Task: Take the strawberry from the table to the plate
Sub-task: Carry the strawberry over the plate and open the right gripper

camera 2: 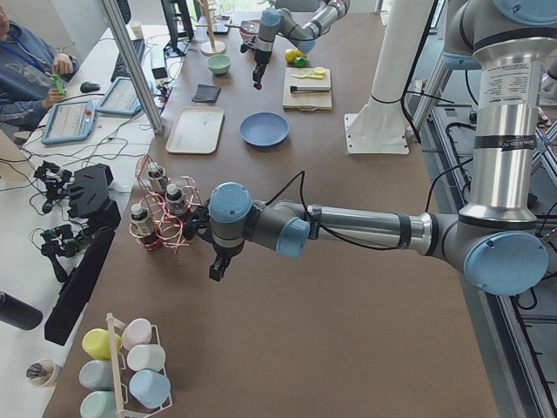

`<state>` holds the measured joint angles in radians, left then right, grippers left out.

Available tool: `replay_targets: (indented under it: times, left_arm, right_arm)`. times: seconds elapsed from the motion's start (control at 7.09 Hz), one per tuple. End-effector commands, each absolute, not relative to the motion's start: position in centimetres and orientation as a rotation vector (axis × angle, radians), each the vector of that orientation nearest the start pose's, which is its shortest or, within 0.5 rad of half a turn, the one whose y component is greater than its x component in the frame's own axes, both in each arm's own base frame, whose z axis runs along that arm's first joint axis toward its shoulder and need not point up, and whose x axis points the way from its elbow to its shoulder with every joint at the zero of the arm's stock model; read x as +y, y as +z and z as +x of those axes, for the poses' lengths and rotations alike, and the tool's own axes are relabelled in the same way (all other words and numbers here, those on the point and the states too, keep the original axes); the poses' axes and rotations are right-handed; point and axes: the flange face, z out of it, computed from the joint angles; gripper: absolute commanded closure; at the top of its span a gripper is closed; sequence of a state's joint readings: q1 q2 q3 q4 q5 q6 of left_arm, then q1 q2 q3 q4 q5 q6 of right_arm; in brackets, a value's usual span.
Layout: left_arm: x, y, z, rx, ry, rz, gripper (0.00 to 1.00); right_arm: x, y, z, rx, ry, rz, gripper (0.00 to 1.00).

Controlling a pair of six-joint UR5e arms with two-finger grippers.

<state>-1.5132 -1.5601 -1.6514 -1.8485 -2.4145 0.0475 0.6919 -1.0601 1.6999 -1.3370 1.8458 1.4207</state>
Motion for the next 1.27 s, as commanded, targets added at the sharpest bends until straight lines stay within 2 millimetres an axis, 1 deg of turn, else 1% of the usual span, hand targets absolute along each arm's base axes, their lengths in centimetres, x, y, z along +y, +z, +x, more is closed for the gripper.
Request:
replay_targets:
  times: [0.0,0.14,0.28,0.42,0.56,0.71,0.85,0.99,1.13]
  left_arm:
    - [-50.6,59.0,-2.9,0.838,0.244,0.32,0.02]
    - [-50.6,59.0,-2.9,0.838,0.245,0.323,0.02]
    - [-50.6,59.1,-2.9,0.838,0.245,0.322,0.02]
    - [-50.6,59.1,-2.9,0.838,0.244,0.32,0.02]
    - [-50.5,59.1,-3.0,0.838,0.244,0.32,0.02]
    - [-50.5,59.1,-3.0,0.838,0.244,0.32,0.02]
    - [-50.4,59.2,-2.7,0.881,0.248,0.311,0.02]
    - [-49.8,59.5,-2.5,0.922,0.249,0.299,0.02]
    - [-49.7,59.6,-2.5,0.924,0.248,0.299,0.02]
  right_arm:
    - [-48.0,20.8,-51.4,-0.936,0.506,0.115,1.0]
    - [-47.3,19.6,-55.5,-0.92,0.546,0.131,1.0]
    - [-46.8,19.2,-59.2,-0.894,0.595,0.147,1.0]
    - [-46.2,19.3,-61.0,-0.879,0.606,0.155,1.0]
    - [-44.8,19.5,-62.2,-0.875,0.602,0.175,1.0]
    - [-43.8,19.5,-62.9,-0.895,0.608,0.186,1.0]
    - [-43.3,20.2,-63.8,-0.895,0.6,0.182,1.0]
    - [-42.7,20.7,-64.2,-0.891,0.592,0.177,1.0]
    - [-42.8,20.8,-64.1,-0.889,0.592,0.179,1.0]
